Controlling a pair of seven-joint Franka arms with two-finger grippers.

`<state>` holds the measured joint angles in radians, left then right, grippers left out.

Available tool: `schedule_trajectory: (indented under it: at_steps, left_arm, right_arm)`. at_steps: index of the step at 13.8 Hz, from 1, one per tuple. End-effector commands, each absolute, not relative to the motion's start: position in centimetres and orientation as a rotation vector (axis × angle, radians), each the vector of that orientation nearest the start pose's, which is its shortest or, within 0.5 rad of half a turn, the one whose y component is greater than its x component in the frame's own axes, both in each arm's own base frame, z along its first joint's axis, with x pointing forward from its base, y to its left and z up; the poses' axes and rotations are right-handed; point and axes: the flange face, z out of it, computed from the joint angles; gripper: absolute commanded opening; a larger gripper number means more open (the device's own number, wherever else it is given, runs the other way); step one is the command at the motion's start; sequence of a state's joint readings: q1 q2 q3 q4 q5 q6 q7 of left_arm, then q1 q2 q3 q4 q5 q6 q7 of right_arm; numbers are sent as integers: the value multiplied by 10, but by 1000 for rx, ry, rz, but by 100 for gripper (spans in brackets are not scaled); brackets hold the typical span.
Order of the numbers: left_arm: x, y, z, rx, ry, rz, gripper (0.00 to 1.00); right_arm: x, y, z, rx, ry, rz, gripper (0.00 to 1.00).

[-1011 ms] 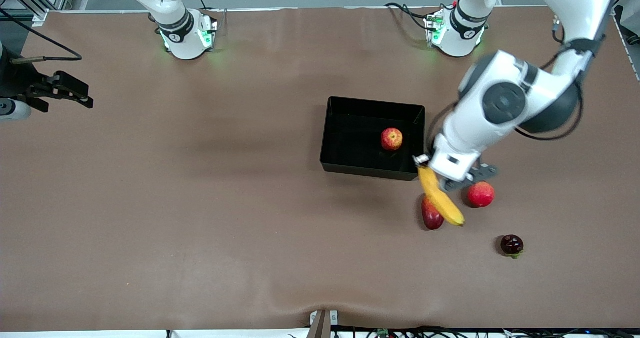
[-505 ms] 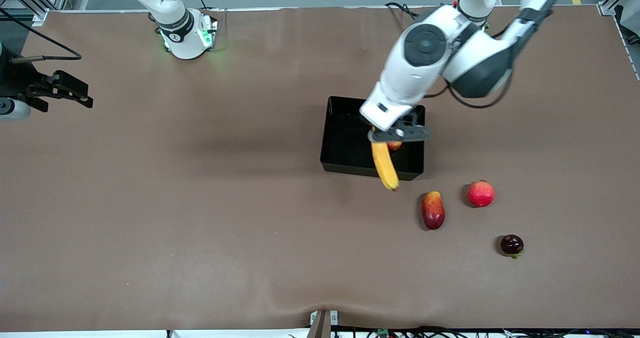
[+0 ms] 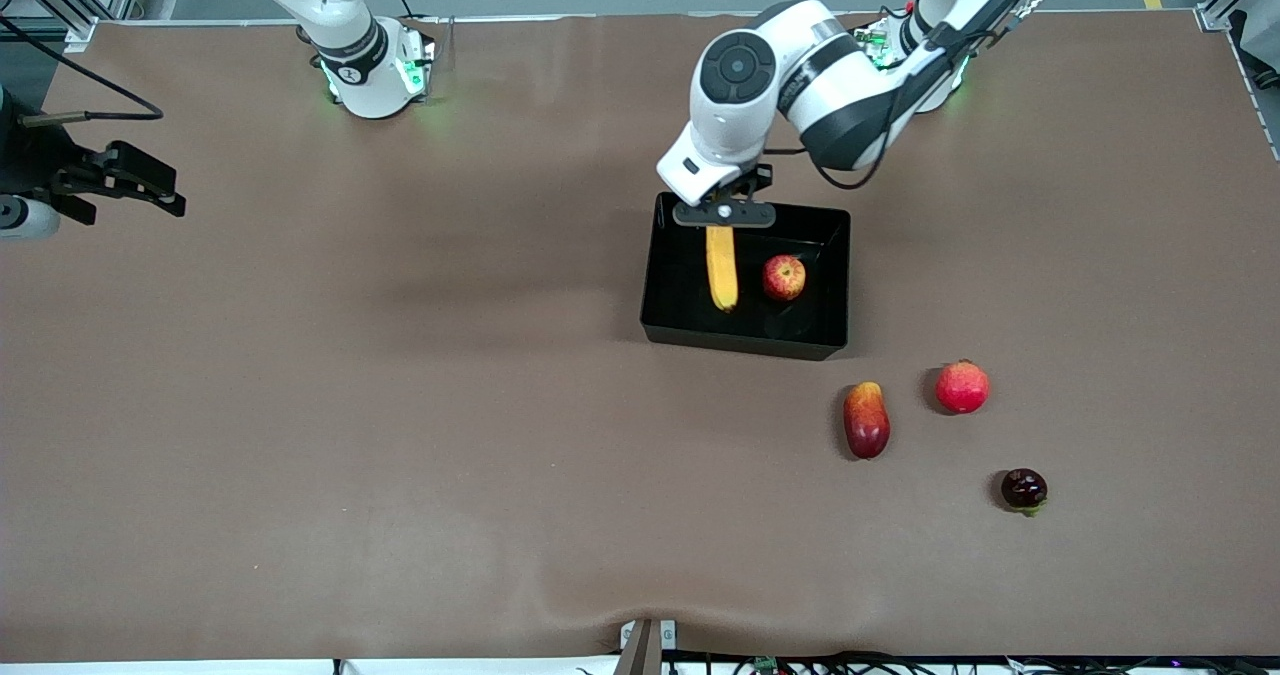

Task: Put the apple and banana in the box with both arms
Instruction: 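Carry the banana with the left gripper and lower it into the box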

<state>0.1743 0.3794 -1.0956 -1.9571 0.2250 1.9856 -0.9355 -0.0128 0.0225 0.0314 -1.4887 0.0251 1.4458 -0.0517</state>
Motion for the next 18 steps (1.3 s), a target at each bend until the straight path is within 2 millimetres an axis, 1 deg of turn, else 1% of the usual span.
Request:
schedule_trajectory:
  at_steps: [1, 3, 4, 5, 6, 8, 9, 11, 13, 14, 16, 18]
  left_arm:
    - [365, -436, 343, -3175, 166, 192, 0]
    - [351, -443, 327, -3170, 266, 171, 0]
    - [354, -441, 320, -3152, 303, 151, 0]
    - [353, -442, 317, -3145, 340, 145, 0]
    - [356, -441, 310, -3145, 364, 158, 0]
    - [363, -441, 291, -3130, 440, 159, 0]
    - [364, -442, 285, -3135, 449, 179, 0]
    - [377, -443, 269, -3160, 413, 246, 0]
    - [379, -454, 256, -3143, 414, 242, 0]
    - [377, -460, 246, -3124, 416, 240, 0]
    - [376, -464, 224, -3092, 417, 250, 0]
    - [377, -467, 219, -3093, 403, 263, 0]
  right_arm:
    - [547, 11, 648, -3110, -107, 76, 100]
    - [547, 11, 648, -3108, -105, 75, 100]
    - [548, 12, 647, -3108, -107, 76, 100]
    - [548, 12, 647, -3108, -107, 76, 100]
    - [548, 12, 648, -3108, -107, 73, 100]
    - [548, 12, 647, -3108, -109, 76, 100]
    - [548, 13, 647, -3107, -112, 76, 100]
    - [548, 16, 647, -3099, -118, 75, 100]
    - [548, 16, 647, -3096, -116, 75, 100]
    - [548, 14, 648, -3095, -111, 72, 100]
    - [549, 12, 649, -3090, -107, 67, 100]
    - [549, 13, 649, -3092, -109, 67, 100]
